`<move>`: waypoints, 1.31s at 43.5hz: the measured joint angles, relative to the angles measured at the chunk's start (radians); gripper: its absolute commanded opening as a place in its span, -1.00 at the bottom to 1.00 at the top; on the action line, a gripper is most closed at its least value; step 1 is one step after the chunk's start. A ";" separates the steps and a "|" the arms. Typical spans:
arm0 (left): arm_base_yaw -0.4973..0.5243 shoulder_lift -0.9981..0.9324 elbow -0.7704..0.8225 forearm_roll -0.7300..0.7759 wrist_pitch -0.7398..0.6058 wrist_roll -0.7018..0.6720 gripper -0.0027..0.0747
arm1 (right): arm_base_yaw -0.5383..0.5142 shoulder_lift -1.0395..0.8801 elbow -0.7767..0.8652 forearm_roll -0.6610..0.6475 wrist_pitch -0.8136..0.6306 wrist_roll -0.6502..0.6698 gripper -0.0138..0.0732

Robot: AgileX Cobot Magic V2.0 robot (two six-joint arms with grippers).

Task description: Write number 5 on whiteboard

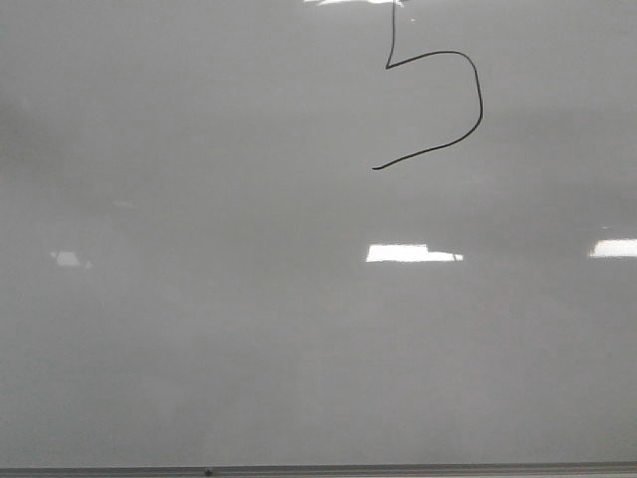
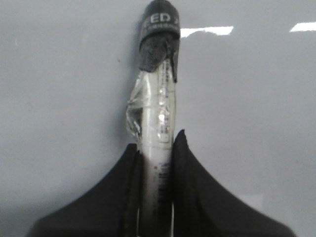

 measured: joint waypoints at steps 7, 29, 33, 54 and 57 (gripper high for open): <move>0.004 0.050 0.000 -0.002 0.023 0.000 -0.98 | 0.000 0.000 0.000 0.000 -0.002 0.000 -0.85; 0.004 0.079 0.000 -0.004 0.032 0.000 -0.34 | 0.000 0.000 0.000 0.000 -0.002 0.000 -0.85; 0.004 0.082 0.000 -0.002 0.021 0.000 -0.25 | 0.000 0.000 0.000 0.000 -0.002 0.000 -0.85; 0.004 0.086 0.000 -0.001 0.017 0.002 0.44 | 0.000 0.000 0.000 0.000 -0.004 0.000 -0.85; 0.004 0.086 0.000 -0.001 0.017 0.002 0.51 | 0.000 0.000 0.000 0.000 -0.004 0.000 -0.85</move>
